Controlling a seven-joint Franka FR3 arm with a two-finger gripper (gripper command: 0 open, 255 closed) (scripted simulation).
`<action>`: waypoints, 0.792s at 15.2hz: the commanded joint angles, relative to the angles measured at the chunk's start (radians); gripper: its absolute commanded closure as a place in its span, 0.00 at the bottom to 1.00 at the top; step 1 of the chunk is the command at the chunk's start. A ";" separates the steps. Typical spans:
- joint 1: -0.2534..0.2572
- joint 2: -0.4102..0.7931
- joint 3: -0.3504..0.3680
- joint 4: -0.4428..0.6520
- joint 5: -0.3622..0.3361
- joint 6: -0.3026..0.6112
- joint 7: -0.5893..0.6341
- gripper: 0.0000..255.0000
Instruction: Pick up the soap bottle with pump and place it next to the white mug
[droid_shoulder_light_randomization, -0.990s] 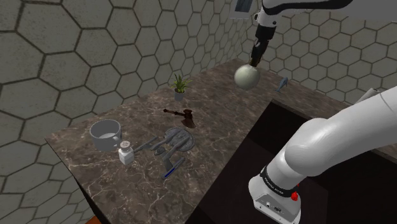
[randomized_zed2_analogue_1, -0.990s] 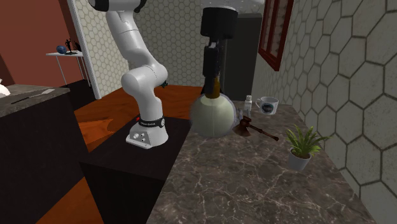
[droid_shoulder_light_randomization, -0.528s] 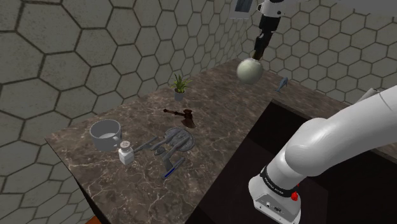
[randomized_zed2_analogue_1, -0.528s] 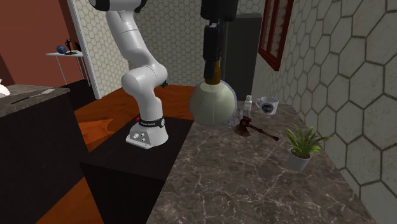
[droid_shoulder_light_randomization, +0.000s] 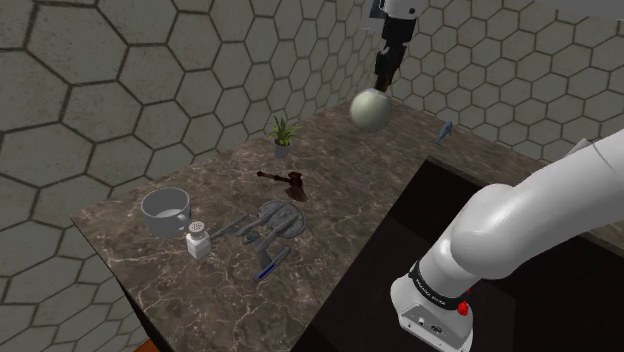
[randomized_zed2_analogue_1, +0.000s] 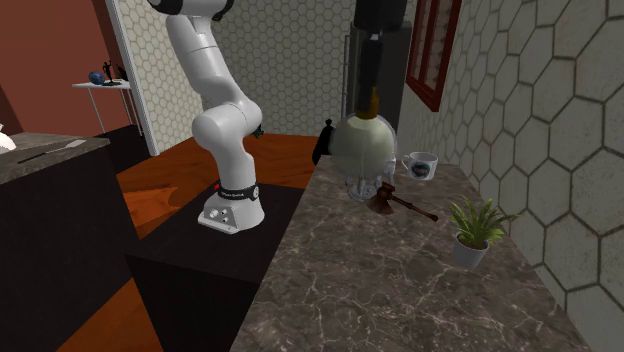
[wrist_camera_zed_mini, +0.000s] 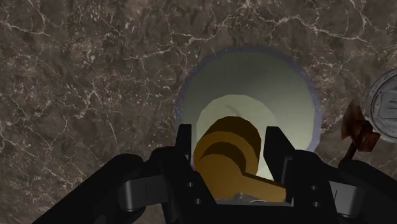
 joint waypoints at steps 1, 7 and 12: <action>0.019 0.005 0.035 0.003 0.016 -0.007 0.051 1.00; 0.073 0.065 0.125 0.056 0.062 -0.022 0.184 1.00; 0.118 0.141 0.194 0.132 0.095 -0.037 0.290 1.00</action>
